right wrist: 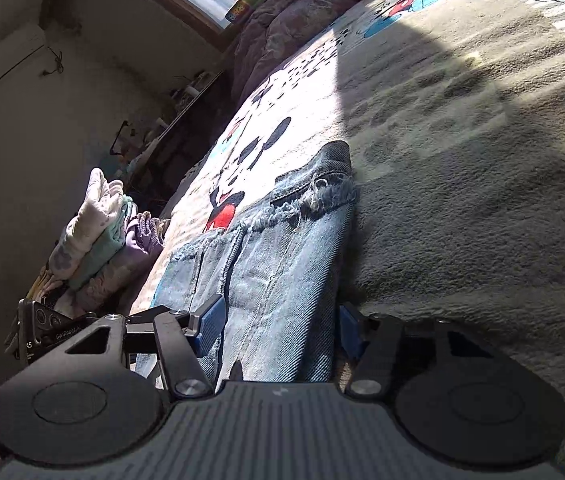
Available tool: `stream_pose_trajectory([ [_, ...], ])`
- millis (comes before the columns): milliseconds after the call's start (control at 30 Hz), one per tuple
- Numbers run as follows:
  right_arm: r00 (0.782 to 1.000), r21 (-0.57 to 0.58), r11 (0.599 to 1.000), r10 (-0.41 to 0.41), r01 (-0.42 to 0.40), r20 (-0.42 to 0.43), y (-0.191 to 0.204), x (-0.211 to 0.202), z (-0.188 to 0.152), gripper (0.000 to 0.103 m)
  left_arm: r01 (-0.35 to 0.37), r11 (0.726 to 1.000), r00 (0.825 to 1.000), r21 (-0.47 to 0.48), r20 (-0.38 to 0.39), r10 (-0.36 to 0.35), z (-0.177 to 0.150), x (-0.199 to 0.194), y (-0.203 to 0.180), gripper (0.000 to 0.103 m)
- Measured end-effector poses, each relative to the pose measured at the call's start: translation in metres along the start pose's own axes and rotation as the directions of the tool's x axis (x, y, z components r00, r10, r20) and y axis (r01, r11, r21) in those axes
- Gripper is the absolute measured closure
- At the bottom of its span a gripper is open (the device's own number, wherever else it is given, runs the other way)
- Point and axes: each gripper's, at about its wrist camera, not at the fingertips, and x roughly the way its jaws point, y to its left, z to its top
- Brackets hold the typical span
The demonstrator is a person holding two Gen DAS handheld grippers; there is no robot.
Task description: Fold clothes
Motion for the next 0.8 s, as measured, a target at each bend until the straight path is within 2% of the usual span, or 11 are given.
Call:
stream_pose_trajectory([
  [167,0.999,-0.042,0.999,0.004,-0.005,-0.037,0.001,0.017,0.015,0.047,0.019,0.999,0.999,0.041,-0.028,-0.018,0.017,0.016,0.003,0.066],
  [267,0.999,-0.072,0.997,-0.005,0.001,-0.053,0.004,0.026,0.021,0.054,0.025,0.998,0.999,0.058,-0.044,-0.023,0.026,0.022,0.004,0.078],
  [333,0.998,-0.066,0.998,-0.005,0.001,-0.064,0.002,0.029,0.023,0.075,0.028,0.996,0.998,0.086,-0.053,-0.023,0.031,0.025,0.001,0.081],
  [400,0.998,-0.067,0.998,-0.013,0.009,-0.065,0.003,0.030,0.024,0.082,0.055,0.995,0.997,0.088,-0.060,-0.050,0.036,0.028,0.000,0.086],
  [533,0.999,-0.119,0.993,-0.025,0.022,-0.028,0.013,0.025,0.026,0.084,0.070,0.989,0.996,0.127,-0.066,-0.062,0.045,0.036,-0.006,0.087],
  [800,0.996,-0.145,0.989,-0.024,0.036,0.083,0.011,0.011,0.049,0.085,0.114,0.976,0.993,0.188,-0.036,-0.109,0.074,0.057,-0.022,0.088],
])
